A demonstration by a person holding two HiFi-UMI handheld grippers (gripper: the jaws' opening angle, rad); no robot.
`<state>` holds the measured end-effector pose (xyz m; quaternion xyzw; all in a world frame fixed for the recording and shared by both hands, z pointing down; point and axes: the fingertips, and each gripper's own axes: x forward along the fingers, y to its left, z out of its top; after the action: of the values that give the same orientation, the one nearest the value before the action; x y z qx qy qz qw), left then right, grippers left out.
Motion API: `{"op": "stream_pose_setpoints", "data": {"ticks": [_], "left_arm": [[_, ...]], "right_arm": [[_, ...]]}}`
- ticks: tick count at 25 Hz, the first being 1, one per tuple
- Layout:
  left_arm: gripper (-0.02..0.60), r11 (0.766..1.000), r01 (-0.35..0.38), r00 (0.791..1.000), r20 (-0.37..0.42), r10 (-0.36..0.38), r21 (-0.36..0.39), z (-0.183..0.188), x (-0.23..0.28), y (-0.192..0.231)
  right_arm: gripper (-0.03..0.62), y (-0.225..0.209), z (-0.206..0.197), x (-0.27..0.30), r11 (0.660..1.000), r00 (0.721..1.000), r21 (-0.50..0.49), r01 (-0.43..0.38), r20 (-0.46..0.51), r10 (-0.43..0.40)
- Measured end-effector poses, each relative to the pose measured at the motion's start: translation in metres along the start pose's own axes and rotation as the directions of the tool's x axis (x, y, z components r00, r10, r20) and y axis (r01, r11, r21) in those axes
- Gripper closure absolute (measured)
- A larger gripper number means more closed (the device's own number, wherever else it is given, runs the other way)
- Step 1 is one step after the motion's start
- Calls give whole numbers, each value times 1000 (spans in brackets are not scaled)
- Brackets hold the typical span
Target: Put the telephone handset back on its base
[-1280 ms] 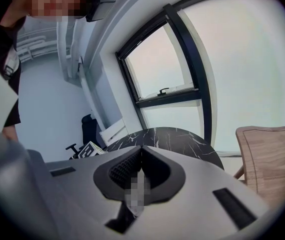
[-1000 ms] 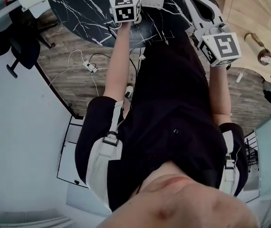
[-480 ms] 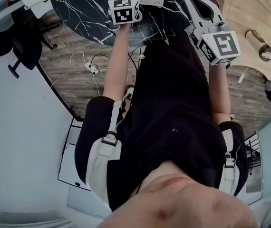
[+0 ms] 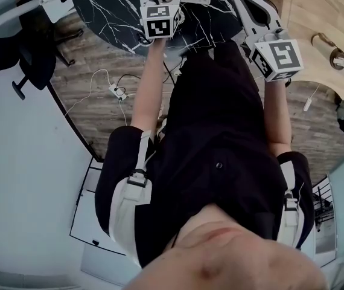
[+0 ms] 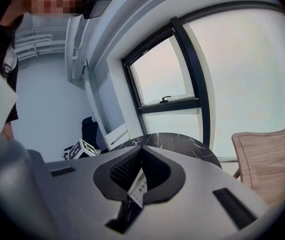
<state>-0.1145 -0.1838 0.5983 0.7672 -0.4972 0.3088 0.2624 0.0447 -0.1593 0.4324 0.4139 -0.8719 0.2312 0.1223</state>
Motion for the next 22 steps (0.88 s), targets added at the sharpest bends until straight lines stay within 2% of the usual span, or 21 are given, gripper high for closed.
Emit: {"op": "stream_pose_setpoints", "data": {"ticks": [6, 13, 18, 22], "left_arm": [[334, 1000, 6, 998, 55, -5, -13, -5, -38, -8], [354, 1000, 10, 991, 133, -11, 6, 1, -87, -14], [380, 999, 32, 978, 207, -26, -23, 10, -122, -14], [403, 999, 45, 959, 281, -35, -30, 23, -156, -15]], "right_arm": [[565, 18, -2, -13, 1000, 999, -10, 15, 31, -14], [565, 40, 0, -32, 999, 997, -37, 31, 71, -28], [565, 54, -3, -42, 997, 993, -52, 60, 101, -54], [565, 67, -4, -49, 996, 992, -55, 64, 109, -57]]}}
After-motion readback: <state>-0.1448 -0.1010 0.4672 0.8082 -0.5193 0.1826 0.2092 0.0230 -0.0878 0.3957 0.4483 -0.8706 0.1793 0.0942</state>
